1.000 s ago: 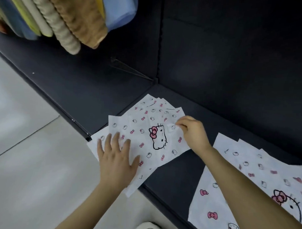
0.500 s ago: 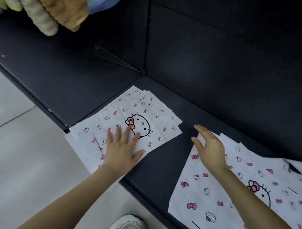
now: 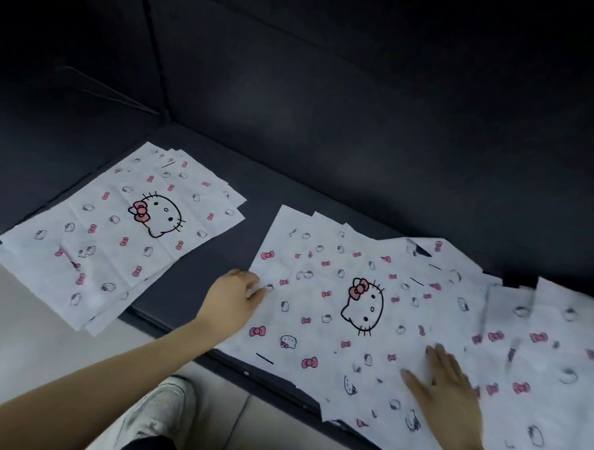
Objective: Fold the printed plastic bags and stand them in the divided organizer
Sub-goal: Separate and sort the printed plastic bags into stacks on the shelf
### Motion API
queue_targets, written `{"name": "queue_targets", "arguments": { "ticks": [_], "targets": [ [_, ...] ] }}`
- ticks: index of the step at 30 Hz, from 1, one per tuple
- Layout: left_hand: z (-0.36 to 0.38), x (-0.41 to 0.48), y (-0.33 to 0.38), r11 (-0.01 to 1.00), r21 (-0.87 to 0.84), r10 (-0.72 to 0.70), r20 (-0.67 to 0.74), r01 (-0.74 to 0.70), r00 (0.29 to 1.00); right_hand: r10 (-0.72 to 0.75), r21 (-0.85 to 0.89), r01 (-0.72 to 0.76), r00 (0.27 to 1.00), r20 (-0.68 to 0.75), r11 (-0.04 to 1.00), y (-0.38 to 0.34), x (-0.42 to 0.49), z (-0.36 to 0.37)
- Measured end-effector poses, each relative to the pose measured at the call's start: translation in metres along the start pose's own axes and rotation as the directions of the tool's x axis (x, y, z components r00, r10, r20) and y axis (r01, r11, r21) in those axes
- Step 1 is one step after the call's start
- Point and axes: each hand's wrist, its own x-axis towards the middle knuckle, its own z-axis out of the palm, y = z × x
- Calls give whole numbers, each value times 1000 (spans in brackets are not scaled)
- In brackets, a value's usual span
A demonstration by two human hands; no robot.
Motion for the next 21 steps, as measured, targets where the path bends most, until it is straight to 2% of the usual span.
{"name": "queue_targets", "arguments": {
  "ticks": [2, 4, 6, 10, 13, 16, 19, 21],
  "targets": [
    [7, 6, 11, 998, 26, -59, 11, 59, 998, -26, -9, 26, 998, -53, 1000, 2, -5, 12],
    [13, 10, 22, 987, 97, -132, 23, 129, 991, -39, 41, 48, 978, -206, 998, 0, -10, 20],
    [18, 13, 32, 972, 137, -201, 51, 192, 978, -20, 94, 46, 963, -269, 995, -4, -13, 21],
    [25, 12, 40, 968, 172, -194, 48, 183, 980, 48, 133, -7, 951, -305, 991, -14, -11, 14],
    [24, 12, 44, 980, 65, -188, -30, 190, 982, 110, 221, -15, 898, -426, 975, -16, -5, 4],
    [18, 11, 47, 984, -66, -171, -89, 165, 981, 136, 309, 45, 831, -539, 950, -18, 1, -8],
    [2, 4, 50, 983, -150, -133, -157, 110, 979, 189, 431, 93, 802, -566, 897, -27, 6, -26],
    [-15, -2, 49, 974, -208, -140, -224, 93, 965, 183, 452, 148, 771, -610, 880, -39, 10, -39]
  ]
}}
